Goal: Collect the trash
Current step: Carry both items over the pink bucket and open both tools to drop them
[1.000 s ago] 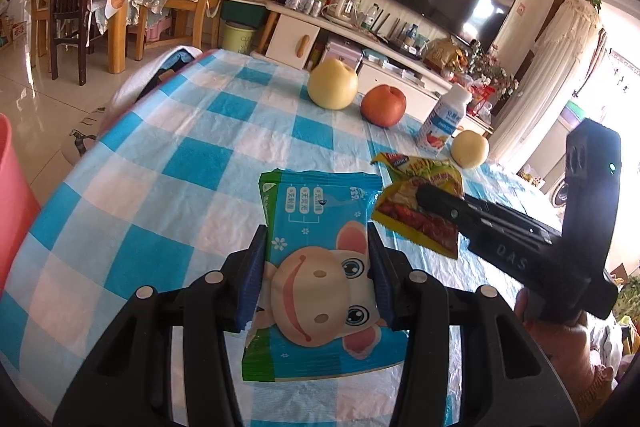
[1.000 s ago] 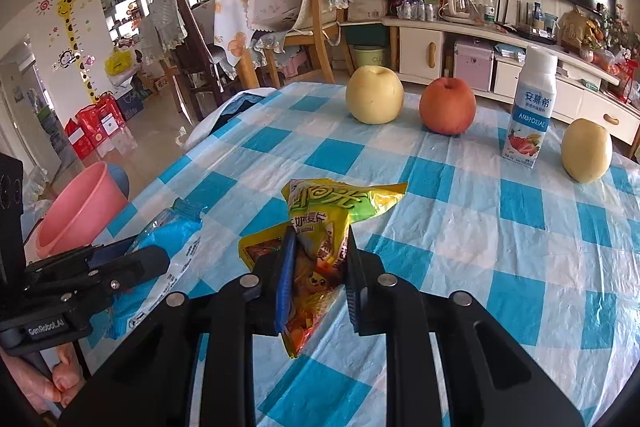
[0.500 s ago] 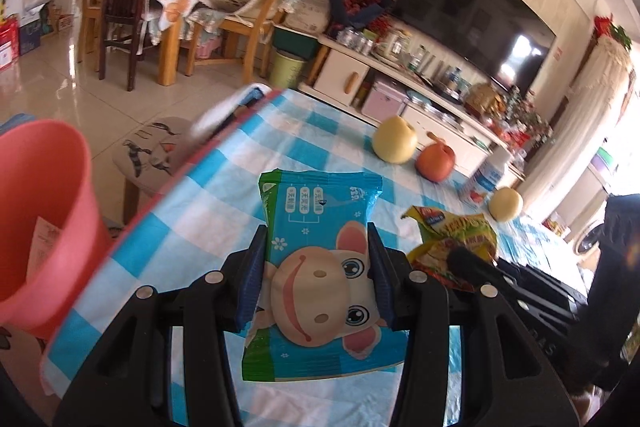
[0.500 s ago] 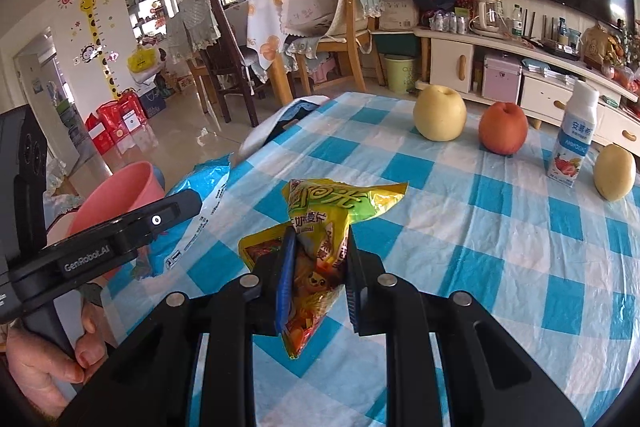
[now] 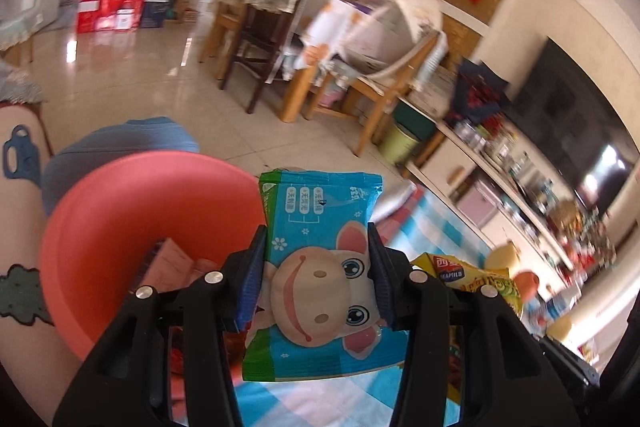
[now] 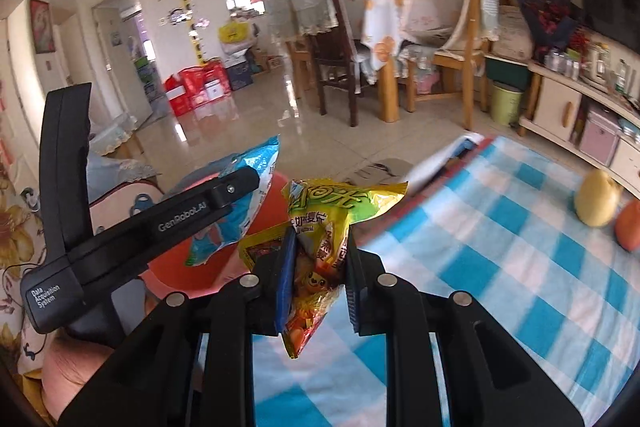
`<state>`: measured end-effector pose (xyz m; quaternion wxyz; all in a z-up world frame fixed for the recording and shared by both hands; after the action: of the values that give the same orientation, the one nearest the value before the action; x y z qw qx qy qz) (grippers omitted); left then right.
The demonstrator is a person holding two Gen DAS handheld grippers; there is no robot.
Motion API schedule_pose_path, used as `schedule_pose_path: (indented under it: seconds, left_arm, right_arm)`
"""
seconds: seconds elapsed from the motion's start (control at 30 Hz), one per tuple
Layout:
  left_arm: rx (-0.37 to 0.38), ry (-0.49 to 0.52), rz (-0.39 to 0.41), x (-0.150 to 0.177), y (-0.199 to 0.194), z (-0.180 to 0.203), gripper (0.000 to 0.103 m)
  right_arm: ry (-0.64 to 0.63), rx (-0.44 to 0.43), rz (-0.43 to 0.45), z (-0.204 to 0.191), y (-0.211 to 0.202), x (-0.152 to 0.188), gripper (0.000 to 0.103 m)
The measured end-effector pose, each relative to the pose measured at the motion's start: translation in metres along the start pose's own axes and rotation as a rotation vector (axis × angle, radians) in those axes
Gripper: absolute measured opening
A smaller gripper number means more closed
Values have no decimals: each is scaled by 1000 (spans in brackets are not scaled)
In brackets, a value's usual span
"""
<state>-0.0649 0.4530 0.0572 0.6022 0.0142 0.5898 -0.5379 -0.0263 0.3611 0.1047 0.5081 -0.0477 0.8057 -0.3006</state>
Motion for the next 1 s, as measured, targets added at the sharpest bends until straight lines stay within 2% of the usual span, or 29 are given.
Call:
schedule_pose_path:
  seconds: [0.2,0.33,0.4,0.43,0.47,0.5,0.57,0.63,0.83,1.0]
  left_arm:
    - [-82,-141,3,-21,11,-54,48]
    - [-118,-188,-13,-25,19,-78,48]
    - [-146,-191,-10,-27,21,-84,52]
    - [-159,-192,-11,-26,20,-91,57]
    - [-195,-193,-13,-24,21,-95,71]
    - [-221,-197,-9,-25,21,-98,79]
    - [-241,-197,19,-29,17,-101,80]
    - [-262,-177,59,-33,12,-102,84]
    - [-283,-61,180,-40,-8,-76,98]
    - [-212,69,230,-34,-21,-29,99]
  right_arm:
    - [-65,-77,-54,-34,56,-17,23]
    - [-90,-108,-125,-50,93,-11,26]
    - [-87,-93,-153,-53,106,-6,39]
    - [-84,-79,-152,-53,108,-4,49]
    - [-78,-71,-142,-53,108,-3,56]
    - [-66,-62,-123,-51,105,-3,59]
    - [-33,-31,-82,-45,95,-3,74]
    - [6,-1,-44,-35,80,-2,80]
    - [33,126,28,-12,22,14,88]
    - [49,242,64,7,-31,37,89]
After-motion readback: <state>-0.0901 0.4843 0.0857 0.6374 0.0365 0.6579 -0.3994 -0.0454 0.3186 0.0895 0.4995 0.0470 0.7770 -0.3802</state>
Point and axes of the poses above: each gripper's, at about its wrist camera, not at the fingertips, and y roughly the way its jaws point, z to its right, x to its underside, the point moved 7 cm from there along y, roughly the way its jaws point, and after that the axes turned 11 degrees about -x, right-handed, at the moved point
